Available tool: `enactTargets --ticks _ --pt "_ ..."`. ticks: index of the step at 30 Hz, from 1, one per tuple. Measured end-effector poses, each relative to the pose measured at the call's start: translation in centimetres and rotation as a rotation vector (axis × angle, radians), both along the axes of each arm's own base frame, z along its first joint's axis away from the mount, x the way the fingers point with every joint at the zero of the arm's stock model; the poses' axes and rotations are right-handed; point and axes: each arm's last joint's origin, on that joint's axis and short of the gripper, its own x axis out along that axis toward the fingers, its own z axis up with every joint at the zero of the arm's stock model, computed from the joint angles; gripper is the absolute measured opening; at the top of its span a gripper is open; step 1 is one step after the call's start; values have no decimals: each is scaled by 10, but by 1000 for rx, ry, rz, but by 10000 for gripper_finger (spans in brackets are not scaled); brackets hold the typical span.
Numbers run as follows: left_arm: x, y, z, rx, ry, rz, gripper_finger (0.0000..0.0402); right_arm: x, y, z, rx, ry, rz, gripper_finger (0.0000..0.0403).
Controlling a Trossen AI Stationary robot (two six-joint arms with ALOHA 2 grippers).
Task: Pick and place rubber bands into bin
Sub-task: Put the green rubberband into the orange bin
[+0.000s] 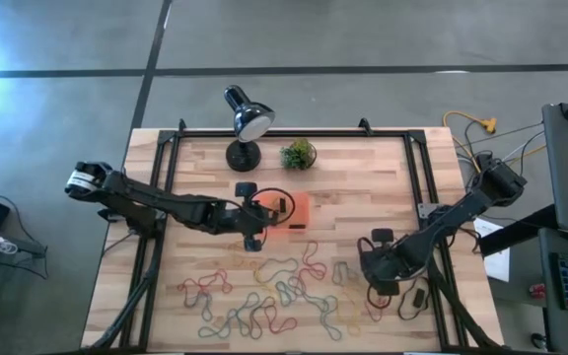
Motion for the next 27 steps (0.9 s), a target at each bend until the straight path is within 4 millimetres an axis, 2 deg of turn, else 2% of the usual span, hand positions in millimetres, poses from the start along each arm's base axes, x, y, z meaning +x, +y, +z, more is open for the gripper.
enactTargets --ticks 7,24,27 --pt "0 0 0 -1 -2 0 84 -6 -4 -10 -9 17 -30 59" --pt "2 0 -1 -2 -12 0 84 -7 -6 -19 3 -39 -60 58" --pt "2 0 0 -4 -24 0 84 -7 -6 -19 3 -39 -61 46"
